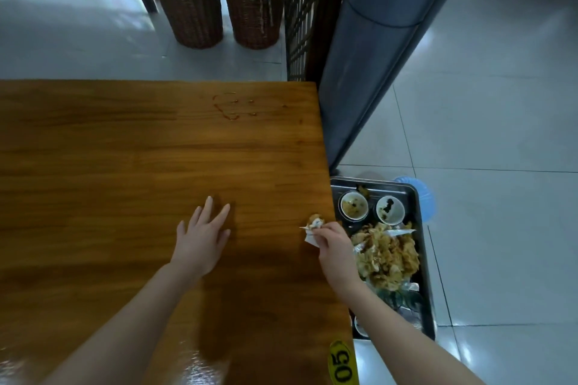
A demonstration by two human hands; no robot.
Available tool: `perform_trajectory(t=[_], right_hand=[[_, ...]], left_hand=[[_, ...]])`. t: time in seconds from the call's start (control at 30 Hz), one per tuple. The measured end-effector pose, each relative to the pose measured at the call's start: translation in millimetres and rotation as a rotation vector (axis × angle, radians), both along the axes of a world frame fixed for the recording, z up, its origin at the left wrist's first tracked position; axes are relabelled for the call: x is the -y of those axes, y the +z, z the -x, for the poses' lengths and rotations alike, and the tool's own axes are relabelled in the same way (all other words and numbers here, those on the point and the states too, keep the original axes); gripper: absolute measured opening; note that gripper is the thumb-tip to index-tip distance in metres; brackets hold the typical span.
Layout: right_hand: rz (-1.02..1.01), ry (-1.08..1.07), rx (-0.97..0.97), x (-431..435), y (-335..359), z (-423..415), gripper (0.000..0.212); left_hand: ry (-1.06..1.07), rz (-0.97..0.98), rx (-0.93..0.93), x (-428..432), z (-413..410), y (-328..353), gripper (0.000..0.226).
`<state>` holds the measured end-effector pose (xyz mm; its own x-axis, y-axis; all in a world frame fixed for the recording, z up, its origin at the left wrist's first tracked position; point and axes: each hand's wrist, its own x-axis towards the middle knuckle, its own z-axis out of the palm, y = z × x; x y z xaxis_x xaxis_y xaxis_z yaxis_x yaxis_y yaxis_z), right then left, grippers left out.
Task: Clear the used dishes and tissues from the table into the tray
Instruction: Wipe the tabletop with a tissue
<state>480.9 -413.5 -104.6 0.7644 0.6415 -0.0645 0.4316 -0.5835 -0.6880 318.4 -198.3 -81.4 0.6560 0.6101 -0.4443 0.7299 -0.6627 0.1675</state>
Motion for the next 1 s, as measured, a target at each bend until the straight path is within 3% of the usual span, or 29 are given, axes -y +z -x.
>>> perform_trajectory(t=[0.2,0.5,1.0], right_hand=[[0.010,-0.237,-0.067,62,3,-32,0.018],[0.187,-0.388,0.021,118,10,-67,0.025],[0.049,-0.097,0.080,13,51,-13,0.021]], left_hand=[[0.020,0.025,0.025,18,-13,20,0.054],[0.008,0.034,0.045,45,-19,31,0.055],[0.185,0.017,0.108,25,52,53,0.054]])
